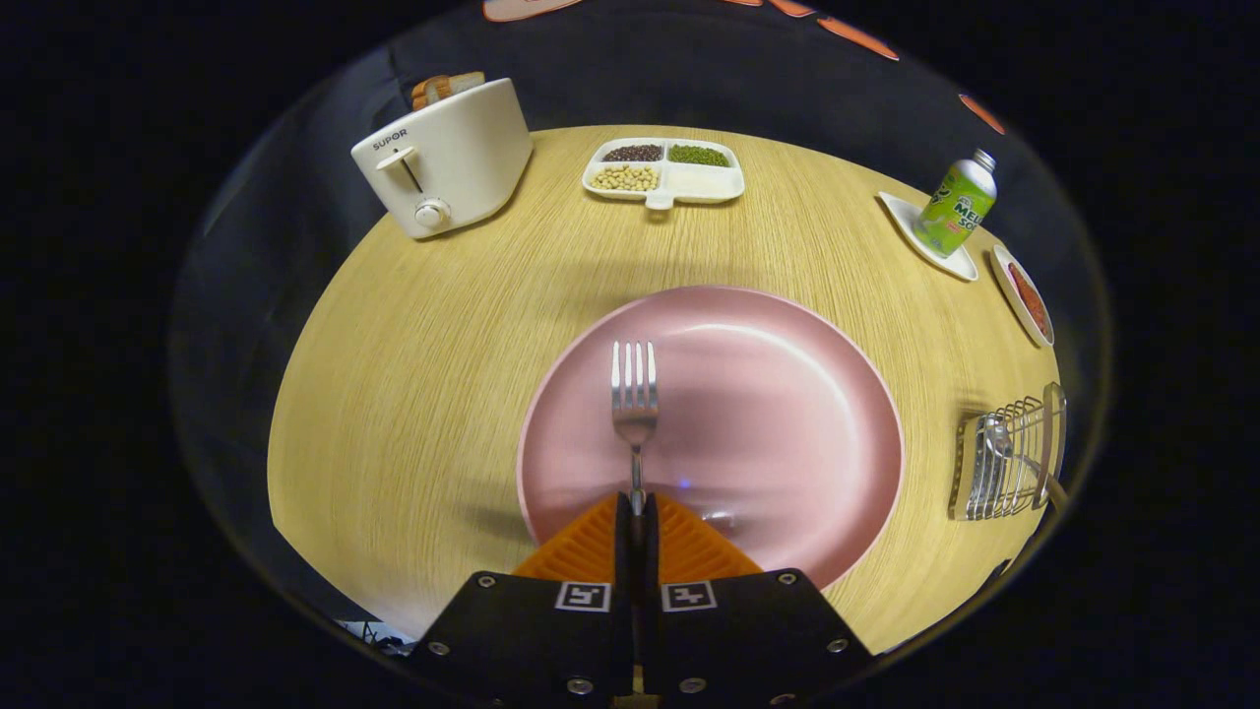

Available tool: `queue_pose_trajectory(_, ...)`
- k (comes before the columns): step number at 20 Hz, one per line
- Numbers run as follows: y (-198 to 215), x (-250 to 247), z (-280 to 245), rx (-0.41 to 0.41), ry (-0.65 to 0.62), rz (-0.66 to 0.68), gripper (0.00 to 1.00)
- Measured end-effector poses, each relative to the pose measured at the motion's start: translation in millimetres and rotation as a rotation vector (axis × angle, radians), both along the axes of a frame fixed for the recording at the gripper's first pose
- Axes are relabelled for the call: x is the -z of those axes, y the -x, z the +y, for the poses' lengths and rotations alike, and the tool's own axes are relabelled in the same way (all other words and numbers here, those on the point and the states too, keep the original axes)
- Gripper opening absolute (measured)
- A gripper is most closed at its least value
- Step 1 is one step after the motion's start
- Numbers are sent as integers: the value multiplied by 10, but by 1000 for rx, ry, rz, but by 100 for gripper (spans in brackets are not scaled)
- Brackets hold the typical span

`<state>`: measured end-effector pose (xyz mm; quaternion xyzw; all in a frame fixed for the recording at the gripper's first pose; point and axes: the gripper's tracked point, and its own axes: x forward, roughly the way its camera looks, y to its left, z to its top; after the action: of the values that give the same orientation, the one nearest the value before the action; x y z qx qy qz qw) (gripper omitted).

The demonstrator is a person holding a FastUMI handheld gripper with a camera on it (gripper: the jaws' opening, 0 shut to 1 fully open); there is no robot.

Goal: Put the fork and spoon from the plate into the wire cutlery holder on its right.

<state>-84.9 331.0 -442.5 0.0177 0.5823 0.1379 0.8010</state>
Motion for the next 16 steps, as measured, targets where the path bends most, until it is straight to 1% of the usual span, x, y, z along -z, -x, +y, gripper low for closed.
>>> queue_pose_trajectory(3, -101, -155, -145, -5, -1, -57, 4)
queue_pose_trajectory(9, -298, -475, -561, 53, -9, -138, 4)
queue_pose_trajectory(13, -315, -655, -950, 98, -13, -171, 4)
queue_pose_trajectory(16, -276, -709, -1316, 160, -1, -159, 4)
